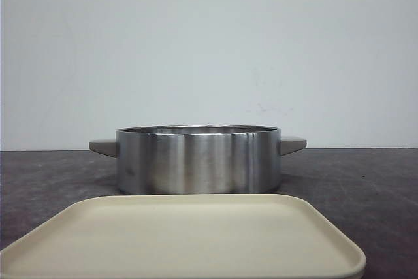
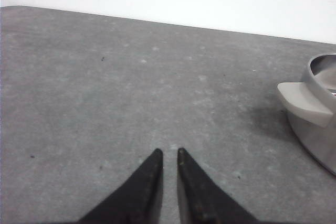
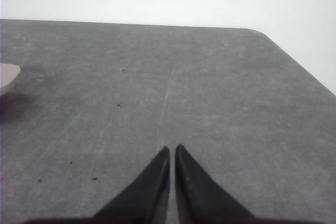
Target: Steam buns
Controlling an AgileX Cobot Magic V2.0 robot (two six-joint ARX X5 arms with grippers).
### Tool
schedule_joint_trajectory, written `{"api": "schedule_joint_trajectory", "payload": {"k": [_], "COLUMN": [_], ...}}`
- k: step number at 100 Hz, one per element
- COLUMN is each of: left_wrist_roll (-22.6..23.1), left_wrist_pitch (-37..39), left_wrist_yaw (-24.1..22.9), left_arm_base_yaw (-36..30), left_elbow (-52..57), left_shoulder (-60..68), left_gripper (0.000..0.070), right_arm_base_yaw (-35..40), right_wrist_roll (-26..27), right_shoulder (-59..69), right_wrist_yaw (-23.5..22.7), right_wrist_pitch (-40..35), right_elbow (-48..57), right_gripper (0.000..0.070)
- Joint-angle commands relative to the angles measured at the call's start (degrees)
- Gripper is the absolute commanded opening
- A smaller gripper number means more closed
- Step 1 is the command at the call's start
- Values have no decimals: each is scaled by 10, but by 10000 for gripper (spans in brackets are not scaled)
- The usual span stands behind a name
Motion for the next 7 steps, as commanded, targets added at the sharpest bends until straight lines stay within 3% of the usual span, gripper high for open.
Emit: {"api": "schedule_joint_trajectory", "payload": {"k": [1,7], "left_wrist_roll": [1,1], "left_wrist_pitch": [-3,-3], "left_wrist_yaw": [2,2], "left_arm_base_yaw": [-1,-1], "left_elbow": [-10,-10], "left_shoulder": [0,0], "left_gripper": [0,0], "right_arm_base_yaw": [-1,-1], "right_wrist_roll": [-6,-6], "right_shoulder": [0,0], "right_wrist_yaw": [0,0], "right_wrist_pitch": [5,5], "right_elbow": [-2,-2], "right_gripper": [12,12]}}
